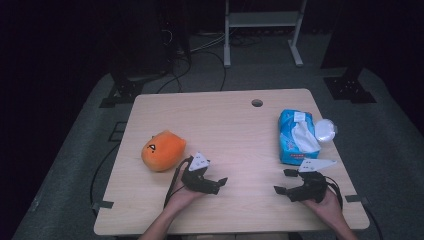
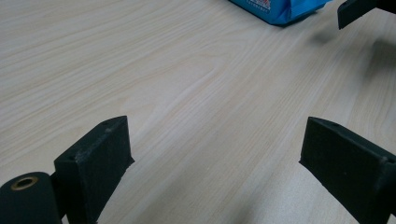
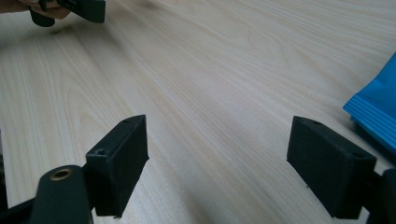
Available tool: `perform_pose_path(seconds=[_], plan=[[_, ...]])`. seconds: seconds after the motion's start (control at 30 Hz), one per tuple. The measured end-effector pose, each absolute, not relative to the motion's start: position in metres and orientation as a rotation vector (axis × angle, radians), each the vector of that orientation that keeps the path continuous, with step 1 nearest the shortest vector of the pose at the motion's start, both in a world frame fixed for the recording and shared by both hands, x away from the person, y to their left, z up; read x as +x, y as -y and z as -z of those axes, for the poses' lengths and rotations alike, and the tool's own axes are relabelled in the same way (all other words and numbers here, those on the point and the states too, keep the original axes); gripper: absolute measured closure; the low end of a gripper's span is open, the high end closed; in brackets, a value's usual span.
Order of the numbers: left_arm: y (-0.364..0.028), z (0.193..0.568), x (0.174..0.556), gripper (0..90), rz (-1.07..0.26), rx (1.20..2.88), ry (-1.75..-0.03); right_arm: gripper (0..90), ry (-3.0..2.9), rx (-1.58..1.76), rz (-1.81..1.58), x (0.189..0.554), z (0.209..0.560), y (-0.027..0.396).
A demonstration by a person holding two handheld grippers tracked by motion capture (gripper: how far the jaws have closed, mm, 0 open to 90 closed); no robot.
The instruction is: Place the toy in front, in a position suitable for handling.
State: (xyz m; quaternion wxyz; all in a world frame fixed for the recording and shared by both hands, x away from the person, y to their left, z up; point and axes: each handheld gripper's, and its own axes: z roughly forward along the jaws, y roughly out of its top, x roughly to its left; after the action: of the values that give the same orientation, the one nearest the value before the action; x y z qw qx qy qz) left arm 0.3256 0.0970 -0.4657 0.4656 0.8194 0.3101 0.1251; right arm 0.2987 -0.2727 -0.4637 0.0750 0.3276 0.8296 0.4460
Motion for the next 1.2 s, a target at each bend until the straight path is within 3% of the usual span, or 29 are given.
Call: perform_pose_path(seconds=[0.5, 1.2], plan=[[-0.099, 0.457, 0.323, 3.1, -0.316, 1.968, -0.763, 19.3, -2.488, 0.989, -1.341, 0.298, 0.464, 0.271], [-0.123, 0.423, 0.327, 2.9, -0.448, 1.877, -0.763, 19.3, -2.479, 0.989, -1.338, 0.298, 0.463, 0.272]])
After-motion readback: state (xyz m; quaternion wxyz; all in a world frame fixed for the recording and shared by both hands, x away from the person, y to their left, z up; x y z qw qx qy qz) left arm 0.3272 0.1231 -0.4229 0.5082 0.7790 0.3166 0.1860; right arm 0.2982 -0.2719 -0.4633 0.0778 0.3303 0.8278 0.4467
